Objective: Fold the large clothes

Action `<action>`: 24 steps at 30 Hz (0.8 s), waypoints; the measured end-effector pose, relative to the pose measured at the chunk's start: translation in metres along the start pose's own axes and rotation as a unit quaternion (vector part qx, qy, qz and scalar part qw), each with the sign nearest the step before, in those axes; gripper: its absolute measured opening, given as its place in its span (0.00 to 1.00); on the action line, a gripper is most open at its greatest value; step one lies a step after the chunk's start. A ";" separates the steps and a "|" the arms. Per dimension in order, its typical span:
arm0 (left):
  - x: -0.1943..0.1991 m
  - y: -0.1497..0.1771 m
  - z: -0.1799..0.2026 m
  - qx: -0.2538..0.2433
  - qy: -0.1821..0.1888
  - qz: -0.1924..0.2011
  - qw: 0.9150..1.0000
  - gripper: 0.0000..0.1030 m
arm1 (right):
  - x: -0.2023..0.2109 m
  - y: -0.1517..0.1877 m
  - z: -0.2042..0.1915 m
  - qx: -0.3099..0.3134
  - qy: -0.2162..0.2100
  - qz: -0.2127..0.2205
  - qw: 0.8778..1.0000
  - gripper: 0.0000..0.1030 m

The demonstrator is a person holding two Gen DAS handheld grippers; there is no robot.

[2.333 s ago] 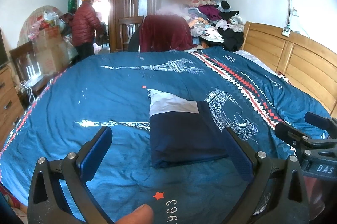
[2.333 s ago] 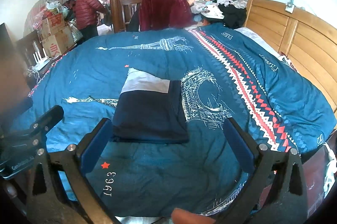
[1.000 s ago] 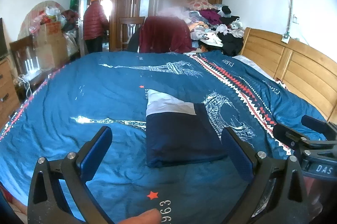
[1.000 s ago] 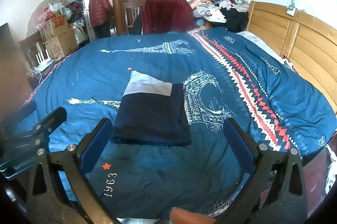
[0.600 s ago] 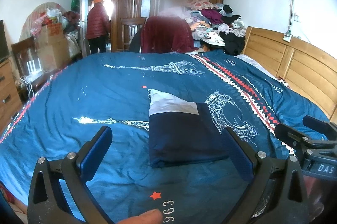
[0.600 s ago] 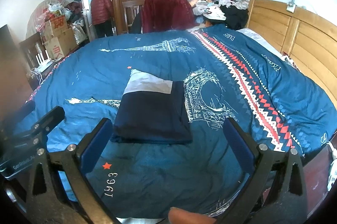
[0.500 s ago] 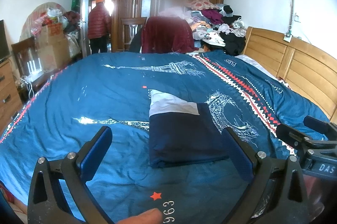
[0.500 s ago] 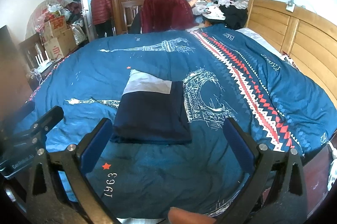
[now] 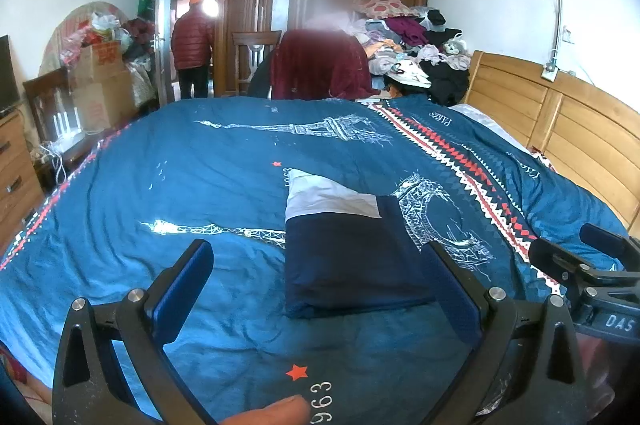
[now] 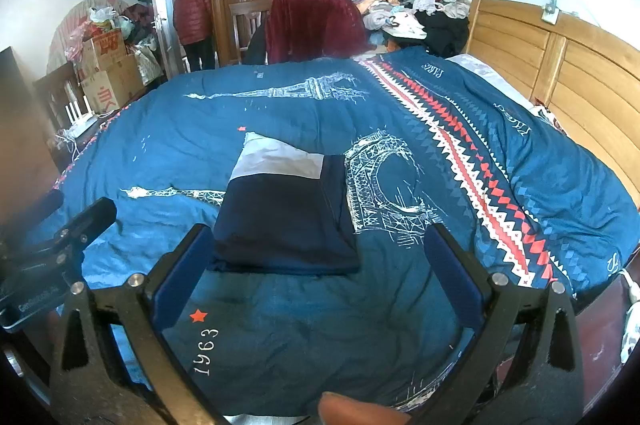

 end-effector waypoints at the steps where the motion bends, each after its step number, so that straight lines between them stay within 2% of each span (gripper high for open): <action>1: 0.000 0.000 0.000 -0.001 -0.001 0.001 1.000 1.00 | 0.000 0.000 0.000 0.001 0.001 0.002 1.000 1.00; 24: 0.000 0.003 0.003 -0.003 -0.010 0.005 1.000 1.00 | -0.001 0.004 0.001 -0.003 -0.004 -0.005 1.000 1.00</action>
Point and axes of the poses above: each gripper's, at about its wrist camera, not at the fingertips, and x roughly against the way its jaws point, z to its right, y to its underside, the point moved 5 cm from there along -x, roughly the way its jaws point, and after that the axes turned 11 degrees about y, right-handed, at the moved point
